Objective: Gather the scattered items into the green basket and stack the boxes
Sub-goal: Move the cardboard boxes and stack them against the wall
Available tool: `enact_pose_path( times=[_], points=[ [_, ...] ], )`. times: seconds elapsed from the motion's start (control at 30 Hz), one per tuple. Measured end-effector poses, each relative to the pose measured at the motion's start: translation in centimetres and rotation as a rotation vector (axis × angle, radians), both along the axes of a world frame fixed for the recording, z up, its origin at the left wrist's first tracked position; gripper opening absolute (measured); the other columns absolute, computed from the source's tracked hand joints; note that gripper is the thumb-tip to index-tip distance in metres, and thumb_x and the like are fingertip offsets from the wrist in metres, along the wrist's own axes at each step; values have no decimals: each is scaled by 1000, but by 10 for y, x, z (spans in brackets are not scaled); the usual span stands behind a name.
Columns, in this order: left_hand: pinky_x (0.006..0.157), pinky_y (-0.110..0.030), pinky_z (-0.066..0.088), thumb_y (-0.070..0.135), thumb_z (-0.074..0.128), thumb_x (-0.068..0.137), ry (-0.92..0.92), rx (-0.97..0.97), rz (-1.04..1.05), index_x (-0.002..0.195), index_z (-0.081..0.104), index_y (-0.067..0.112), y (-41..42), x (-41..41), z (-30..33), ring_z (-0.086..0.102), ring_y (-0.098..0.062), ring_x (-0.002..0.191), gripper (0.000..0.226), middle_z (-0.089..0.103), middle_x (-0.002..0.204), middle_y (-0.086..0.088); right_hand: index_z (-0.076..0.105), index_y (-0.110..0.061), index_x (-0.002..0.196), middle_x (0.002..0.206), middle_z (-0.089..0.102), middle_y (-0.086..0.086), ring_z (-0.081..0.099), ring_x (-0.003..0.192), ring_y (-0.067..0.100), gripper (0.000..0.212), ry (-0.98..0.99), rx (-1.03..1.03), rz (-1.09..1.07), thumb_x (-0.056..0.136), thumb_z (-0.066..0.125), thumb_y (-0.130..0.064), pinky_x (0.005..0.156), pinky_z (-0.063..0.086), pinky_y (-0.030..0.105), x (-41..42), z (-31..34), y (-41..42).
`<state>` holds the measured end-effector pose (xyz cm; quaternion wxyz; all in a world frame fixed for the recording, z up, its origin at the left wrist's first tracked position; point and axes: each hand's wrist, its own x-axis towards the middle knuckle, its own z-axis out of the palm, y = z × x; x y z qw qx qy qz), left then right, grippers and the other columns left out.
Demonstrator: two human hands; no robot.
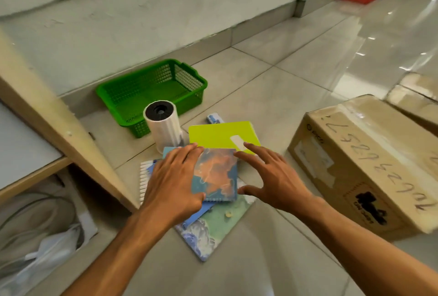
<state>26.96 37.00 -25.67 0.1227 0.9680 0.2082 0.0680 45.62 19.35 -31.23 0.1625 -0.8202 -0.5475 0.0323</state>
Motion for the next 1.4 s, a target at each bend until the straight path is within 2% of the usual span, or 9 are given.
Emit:
enact_pose_path(
  times=[0.1, 0.23, 0.3, 0.4, 0.53, 0.8, 0.97, 1.23, 1.4],
  points=[
    [111, -29, 25, 42, 75, 71, -55, -27, -86, 149, 26, 32, -18, 24, 8, 24, -11, 140, 93, 24, 156, 13, 20, -47, 153, 164, 21, -7, 31, 146, 21, 86, -80, -19, -23, 81, 58, -75, 117, 29, 41, 14, 26, -38],
    [112, -35, 29, 42, 78, 68, -104, -43, -184, 148, 30, 33, -49, 57, 20, 28, -14, 140, 94, 27, 155, 12, 10, -50, 153, 165, 17, -8, 26, 148, 19, 88, -174, -44, -88, 82, 53, -77, 116, 19, 35, 25, 59, -87],
    [109, -35, 31, 43, 80, 66, -121, -46, -229, 148, 32, 33, -66, 72, 24, 30, -14, 139, 95, 31, 154, 12, 8, -50, 153, 165, 18, -5, 25, 148, 21, 86, -214, -59, -129, 83, 49, -79, 117, 20, 37, 27, 74, -113],
    [107, -34, 32, 45, 79, 65, -140, -47, -308, 147, 33, 33, -98, 96, 32, 31, -13, 138, 95, 33, 152, 12, 14, -47, 154, 164, 20, -3, 25, 148, 22, 83, -247, -54, -224, 85, 49, -77, 118, 25, 40, 29, 96, -157],
    [107, -36, 33, 47, 79, 65, -181, -51, -423, 148, 31, 32, -141, 126, 48, 33, -15, 137, 97, 35, 152, 11, 18, -47, 153, 165, 17, -9, 22, 148, 18, 80, -272, -9, -361, 86, 51, -76, 116, 17, 34, 24, 126, -212],
    [112, -45, 29, 46, 80, 70, -246, -104, -651, 150, 25, 33, -241, 174, 91, 29, -20, 140, 98, 30, 156, 6, 23, -43, 154, 163, 23, -3, 24, 148, 21, 83, -445, 7, -672, 84, 56, -73, 121, 21, 47, -3, 186, -319],
    [111, -42, 31, 47, 77, 73, -292, -77, -817, 150, 23, 34, -309, 187, 104, 29, -19, 140, 95, 27, 156, 7, 29, -40, 152, 162, 27, 1, 27, 148, 24, 80, -549, -33, -807, 84, 55, -74, 120, 21, 48, -26, 202, -387],
    [109, -46, 34, 44, 80, 71, -319, -97, -991, 151, 22, 32, -400, 207, 109, 31, -25, 139, 99, 27, 155, 2, 30, -39, 152, 161, 27, 1, 28, 145, 25, 91, -517, -87, -1127, 75, 57, -79, 118, 22, 48, -69, 201, -518],
    [101, -49, 42, 46, 83, 68, -280, -152, -1042, 149, 20, 40, -453, 217, 97, 36, -34, 136, 102, 18, 155, -3, 25, -47, 150, 163, 19, -3, 17, 150, 24, 102, -413, -104, -1332, 62, 57, -86, 114, 21, 66, -99, 190, -594]
  ],
)
